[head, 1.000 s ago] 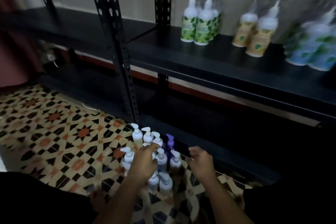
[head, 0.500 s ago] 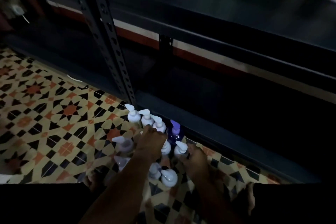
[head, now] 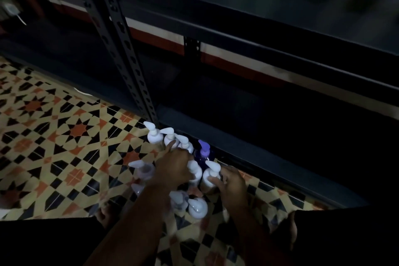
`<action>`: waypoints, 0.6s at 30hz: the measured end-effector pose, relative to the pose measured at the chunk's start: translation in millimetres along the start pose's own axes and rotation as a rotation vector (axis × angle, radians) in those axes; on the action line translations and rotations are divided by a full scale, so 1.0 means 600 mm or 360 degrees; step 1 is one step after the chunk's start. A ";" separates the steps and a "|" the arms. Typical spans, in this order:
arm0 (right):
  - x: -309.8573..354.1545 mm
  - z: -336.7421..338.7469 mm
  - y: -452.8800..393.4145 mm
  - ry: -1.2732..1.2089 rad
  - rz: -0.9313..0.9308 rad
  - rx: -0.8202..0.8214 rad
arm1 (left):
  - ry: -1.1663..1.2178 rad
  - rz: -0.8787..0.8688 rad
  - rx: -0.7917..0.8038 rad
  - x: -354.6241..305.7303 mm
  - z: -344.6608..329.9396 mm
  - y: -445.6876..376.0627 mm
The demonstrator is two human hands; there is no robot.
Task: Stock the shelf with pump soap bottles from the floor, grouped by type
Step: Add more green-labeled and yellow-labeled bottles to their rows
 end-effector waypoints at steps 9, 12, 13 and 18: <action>0.106 0.103 0.029 -0.0564 0.0075 0.0111 | 0.1366 -0.0083 -0.0296 -0.064 0.147 0.073; 0.146 0.144 0.046 -0.0779 0.0038 0.0053 | 0.1664 0.0019 -0.0330 -0.095 0.180 0.093; 0.164 0.161 0.056 -0.0830 0.0030 0.0037 | 0.1688 -0.0010 -0.0346 -0.114 0.196 0.102; 0.230 0.204 0.089 -0.1031 0.0005 -0.0052 | 0.1677 0.0032 -0.0572 -0.187 0.248 0.143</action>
Point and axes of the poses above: each hand's wrist, its own y-axis away from the middle knuckle, its own z-axis out of the back of the hand, x = y × z, the point moved 7 cm from there along -y, towards the middle knuckle, and after that the axes turned 2 degrees about y, right-handed, at the moved point
